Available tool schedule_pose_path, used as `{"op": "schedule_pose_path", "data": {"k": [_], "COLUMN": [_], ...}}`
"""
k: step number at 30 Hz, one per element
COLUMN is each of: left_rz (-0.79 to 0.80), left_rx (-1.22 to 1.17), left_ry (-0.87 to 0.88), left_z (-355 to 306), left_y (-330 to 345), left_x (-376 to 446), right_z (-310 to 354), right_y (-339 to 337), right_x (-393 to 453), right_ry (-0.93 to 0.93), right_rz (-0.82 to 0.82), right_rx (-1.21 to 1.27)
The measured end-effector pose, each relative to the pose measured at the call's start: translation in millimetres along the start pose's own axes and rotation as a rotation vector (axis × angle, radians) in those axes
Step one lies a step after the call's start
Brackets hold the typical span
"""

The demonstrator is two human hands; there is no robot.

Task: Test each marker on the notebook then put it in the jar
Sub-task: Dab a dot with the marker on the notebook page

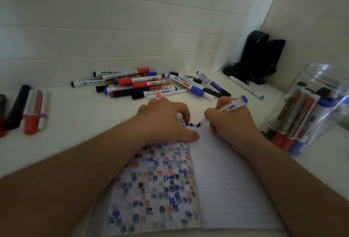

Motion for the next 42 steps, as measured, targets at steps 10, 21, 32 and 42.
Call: {"op": "schedule_pose_path", "data": {"k": [10,21,32,42], "left_rz": [-0.011,-0.293,-0.372,-0.445], "left_rx": [-0.011,-0.253,-0.494,-0.35], "left_ry": [0.001,0.168,0.169,0.305], "left_z": [-0.8,-11.2,-5.0,-17.9], "left_y": [-0.6,-22.4,-34.7,-38.1], "left_x": [-0.6,-7.3,-9.8,-19.0], "right_z": [0.5,1.9,7.2,10.6], "right_y": [3.8,-6.9,-8.4,-5.3], "right_x": [1.0,-1.4,-12.9,-13.6], "right_ry": [-0.023,-0.017,0.097,0.078], "right_rz": [0.042,0.117,0.222,0.192], "right_rx": [-0.034,0.605,0.909,0.81]}}
Point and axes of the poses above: each hand's wrist, its own x-axis towards the middle knuckle, its own y-axis out of the palm, z = x × y, the point moved 10 cm from there along x, towards the middle knuckle, and after that the axes turned 11 degrees about x, right-handed, at the moved point
